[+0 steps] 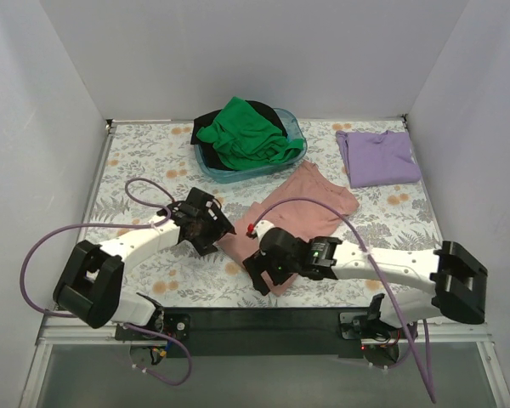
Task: Fold and stack the t-shirts
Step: Fold the tshirt
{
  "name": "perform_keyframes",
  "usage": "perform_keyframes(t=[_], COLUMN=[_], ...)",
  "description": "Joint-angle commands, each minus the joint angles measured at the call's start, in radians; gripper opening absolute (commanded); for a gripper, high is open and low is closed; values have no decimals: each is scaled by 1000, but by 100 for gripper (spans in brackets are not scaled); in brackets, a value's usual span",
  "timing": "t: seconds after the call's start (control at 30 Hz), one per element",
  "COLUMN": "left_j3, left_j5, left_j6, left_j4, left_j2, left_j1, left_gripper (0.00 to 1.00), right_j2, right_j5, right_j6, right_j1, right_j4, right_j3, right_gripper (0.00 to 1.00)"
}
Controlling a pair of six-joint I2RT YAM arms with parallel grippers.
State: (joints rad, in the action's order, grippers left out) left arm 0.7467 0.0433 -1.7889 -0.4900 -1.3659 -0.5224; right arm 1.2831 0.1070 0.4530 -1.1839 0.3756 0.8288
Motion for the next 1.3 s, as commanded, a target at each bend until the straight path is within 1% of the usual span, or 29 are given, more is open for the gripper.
perform_keyframes(t=[0.0,0.03,0.1,0.13,0.2,0.3,0.33,0.37,0.4,0.43,0.47,0.5,0.6,0.7,0.73,0.83,0.87,0.9,0.93,0.97,1.0,1.03,1.07,1.1,1.17,1.27], left_j3=[-9,-12,-18,-18,-12,-10,-4,5,13,20,22,20,-15,-72,-102,-141,-156,-162,-164,-162,-153,-144,-141,-139,-132,-81], left_j5=[46,44,29,29,26,21,21,23,29,29,30,33,7,-67,-110,-172,-207,-227,-246,-272,-276,-284,-284,-251,-247,-234], left_j6=[13,11,5,6,9,6,5,11,14,14,16,16,5,-18,-42,-84,-102,-136,-154,-173,-194,-198,-201,-181,-171,-153], left_j4=[51,56,70,76,79,91,93,88,87,85,85,80,68,1,-59,-165,-252,-293,-386,-428,-467,-495,-513,-495,-466,-427], left_j2=[-36,-41,-62,-71,-111,-175,-191,-206,-229,-234,-239,-236,-191,-81,-14,112,204,246,295,338,420,454,490,558,597,579], left_j1=[5,7,7,7,7,5,7,7,7,7,7,7,7,7,7,7,7,7,10,9,12,12,10,12,12,13], left_gripper=[70,65,59,58,52,49,46,37,30,23,13,0,0,0,0,0,0,0,0,0,0,0,0,0,0,0], right_j2=[102,142,176,206,229,262,271,277,283,297,301,308,324,338,343,355,360,360,361,361,358,354,348,341,308,245], right_j5=[83,98,111,115,123,126,140,146,148,146,140,134,129,115,108,68,59,47,22,7,-6,-29,-39,-49,-64,-41], right_j6=[26,35,50,59,72,91,99,104,105,105,105,105,111,116,119,124,122,122,130,128,128,128,127,128,131,134], right_j1=[-92,-106,-123,-123,-123,-123,-123,-123,-123,-125,-123,-129,-147,-192,-207,-276,-296,-334,-353,-370,-397,-407,-416,-422,-421,-418], right_j4=[75,86,94,97,105,109,111,114,118,121,121,126,128,126,128,126,126,126,123,120,120,120,120,118,117,118], right_j3=[79,87,95,93,84,75,73,75,81,85,87,89,92,113,131,171,205,223,240,274,289,302,314,328,331,316], right_gripper=[98,98,96,92,89,84,79,76,71,56,51,44,29,21,19,14,13,11,10,10,7,6,5,2,1,1])
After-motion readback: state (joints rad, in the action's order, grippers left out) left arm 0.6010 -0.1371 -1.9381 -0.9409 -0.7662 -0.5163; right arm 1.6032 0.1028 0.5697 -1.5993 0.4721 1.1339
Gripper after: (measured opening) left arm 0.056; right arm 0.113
